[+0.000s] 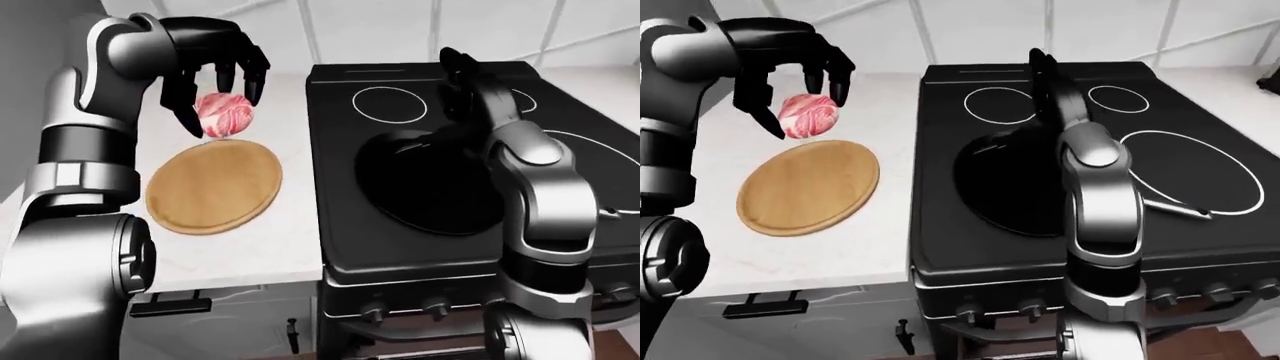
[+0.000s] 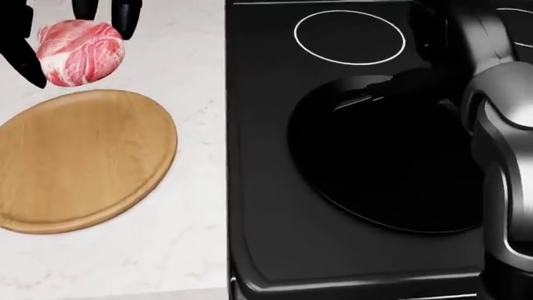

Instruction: Pick the pork chop from the plate and place it in the pan.

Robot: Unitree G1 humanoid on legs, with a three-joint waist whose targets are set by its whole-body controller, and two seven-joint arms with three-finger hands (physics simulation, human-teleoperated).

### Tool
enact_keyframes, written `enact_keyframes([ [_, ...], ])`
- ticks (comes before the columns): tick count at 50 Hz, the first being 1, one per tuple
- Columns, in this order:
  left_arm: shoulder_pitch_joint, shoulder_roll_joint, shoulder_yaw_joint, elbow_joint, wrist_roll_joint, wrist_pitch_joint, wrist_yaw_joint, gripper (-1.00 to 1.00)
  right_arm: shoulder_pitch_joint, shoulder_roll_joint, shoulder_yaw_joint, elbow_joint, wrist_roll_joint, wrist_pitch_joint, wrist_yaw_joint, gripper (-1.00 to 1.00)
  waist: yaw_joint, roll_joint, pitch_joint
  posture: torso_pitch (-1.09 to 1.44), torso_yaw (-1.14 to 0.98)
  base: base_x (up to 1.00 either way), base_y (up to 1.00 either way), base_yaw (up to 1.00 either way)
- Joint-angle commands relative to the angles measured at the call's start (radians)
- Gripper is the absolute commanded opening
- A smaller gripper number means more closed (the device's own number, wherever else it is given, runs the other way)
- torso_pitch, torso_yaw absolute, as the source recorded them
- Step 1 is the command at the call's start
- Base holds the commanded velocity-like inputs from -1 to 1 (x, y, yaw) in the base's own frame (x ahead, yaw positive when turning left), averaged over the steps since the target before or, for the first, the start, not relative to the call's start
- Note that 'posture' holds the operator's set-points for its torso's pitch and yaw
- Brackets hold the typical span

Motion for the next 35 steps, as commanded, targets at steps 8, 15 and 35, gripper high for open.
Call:
enact_keyframes([
  [8, -0.062, 0.009, 0.023, -0.055, -0.03, -0.01, 0.036, -1.0, -0.033, -0.019, -0.022, -0.033, -0.005, -0.03, -0.017, 1.0, -0.002, -0.054, -0.023, 0.0, 0.0, 0.0, -0.22, 0.0],
  [15, -0.085, 0.015, 0.027, -0.037, -0.036, -0.005, 0.031, -1.0, -0.043, -0.022, -0.023, -0.021, -0.002, -0.036, -0.018, 1.0, -0.005, -0.096, -0.006, 0.0, 0.0, 0.0, -0.14, 0.0],
  [35, -0.074, 0.013, 0.025, -0.051, -0.047, -0.002, 0.026, -0.99, -0.019, -0.016, -0.021, -0.039, -0.001, -0.036, -0.02, 1.0, -0.021, 0.022, -0.011, 0.0, 0.0, 0.0, -0.06, 0.0],
])
